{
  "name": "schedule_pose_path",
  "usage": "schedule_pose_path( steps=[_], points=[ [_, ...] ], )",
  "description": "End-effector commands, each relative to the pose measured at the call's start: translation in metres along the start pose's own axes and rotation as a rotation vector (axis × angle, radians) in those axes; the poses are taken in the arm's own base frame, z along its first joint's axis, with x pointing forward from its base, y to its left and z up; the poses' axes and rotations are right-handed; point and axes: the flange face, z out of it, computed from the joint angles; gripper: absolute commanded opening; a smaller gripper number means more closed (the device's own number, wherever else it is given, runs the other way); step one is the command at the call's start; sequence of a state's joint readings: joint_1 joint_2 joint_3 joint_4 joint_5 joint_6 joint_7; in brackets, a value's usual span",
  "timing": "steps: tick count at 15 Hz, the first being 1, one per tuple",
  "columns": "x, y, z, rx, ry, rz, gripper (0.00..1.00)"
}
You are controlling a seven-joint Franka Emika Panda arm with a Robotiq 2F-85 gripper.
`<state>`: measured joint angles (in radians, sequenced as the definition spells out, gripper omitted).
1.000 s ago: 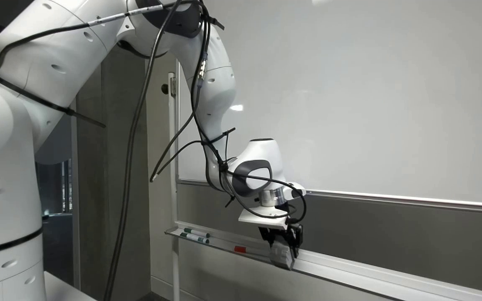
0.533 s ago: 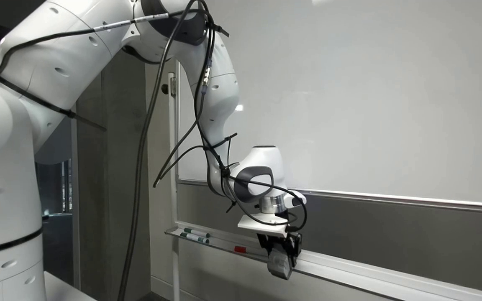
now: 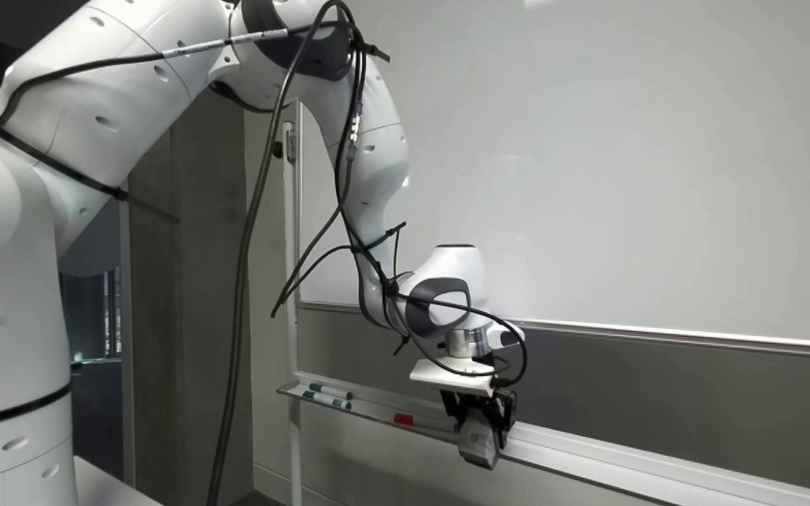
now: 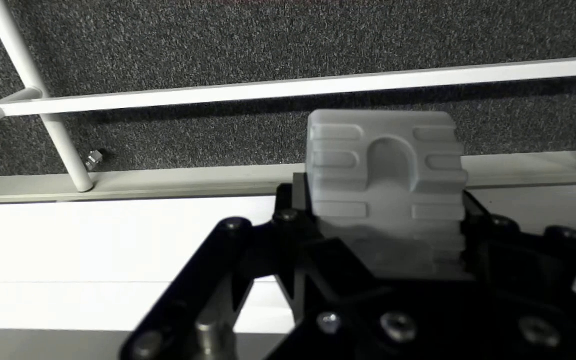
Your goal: Wipe the white board with the grey eraser
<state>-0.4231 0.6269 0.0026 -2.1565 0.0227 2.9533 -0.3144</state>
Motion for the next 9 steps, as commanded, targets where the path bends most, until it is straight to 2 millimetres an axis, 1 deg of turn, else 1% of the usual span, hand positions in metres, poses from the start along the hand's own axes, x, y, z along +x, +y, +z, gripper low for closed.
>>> schedule_pose_path(
  steps=[1, 9],
  points=[
    [0.0141, 0.0089, 0.0005, -0.010, 0.003, -0.023, 0.38],
    [0.0193, 0.0062, 0.0061, -0.009, -0.020, -0.042, 0.38]
  ],
)
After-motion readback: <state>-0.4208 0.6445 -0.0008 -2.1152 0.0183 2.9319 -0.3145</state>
